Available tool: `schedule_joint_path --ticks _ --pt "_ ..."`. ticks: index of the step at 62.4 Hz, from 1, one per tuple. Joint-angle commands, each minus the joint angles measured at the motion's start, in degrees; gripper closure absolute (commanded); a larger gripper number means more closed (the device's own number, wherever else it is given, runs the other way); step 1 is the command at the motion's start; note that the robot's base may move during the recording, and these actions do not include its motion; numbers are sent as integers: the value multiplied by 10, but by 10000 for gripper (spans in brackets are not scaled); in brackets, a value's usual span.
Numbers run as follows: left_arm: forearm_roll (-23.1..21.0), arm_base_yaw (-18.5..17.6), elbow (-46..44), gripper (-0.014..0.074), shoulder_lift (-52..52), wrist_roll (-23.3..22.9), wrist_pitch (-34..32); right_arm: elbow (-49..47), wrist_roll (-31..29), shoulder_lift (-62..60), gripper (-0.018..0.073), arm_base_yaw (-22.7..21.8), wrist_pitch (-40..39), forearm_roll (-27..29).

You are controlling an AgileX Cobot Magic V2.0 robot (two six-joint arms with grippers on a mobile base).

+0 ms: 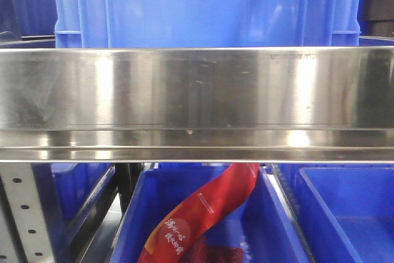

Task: Grab PVC pipe and place in blue bin
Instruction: 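Hold both clamps and raise them toward the upper blue bin, then lower both white clamps into the blue bin and open both grippers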

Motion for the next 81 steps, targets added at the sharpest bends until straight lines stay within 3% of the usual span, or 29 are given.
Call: schedule_joint_path --ticks 1,19,26,32,48,81 --pt "-20 -22 -46 707 44 -3 16 -37 -4 24 727 6 20 9" --pt "-45 -33 -229 707 209 -6 137 -115 -26 97 727 7 64 92" --pt "-57 -33 -286 707 257 -6 147 -153 -77 130 727 7 88 147" --pt "-74 -32 -315 707 286 -6 144 -181 -78 155 727 7 99 148" --pt "-115 -30 -330 707 342 -6 120 -229 -78 208 727 7 105 149" --pt "-103 -30 -330 707 369 -6 111 -233 -78 239 727 7 81 149"
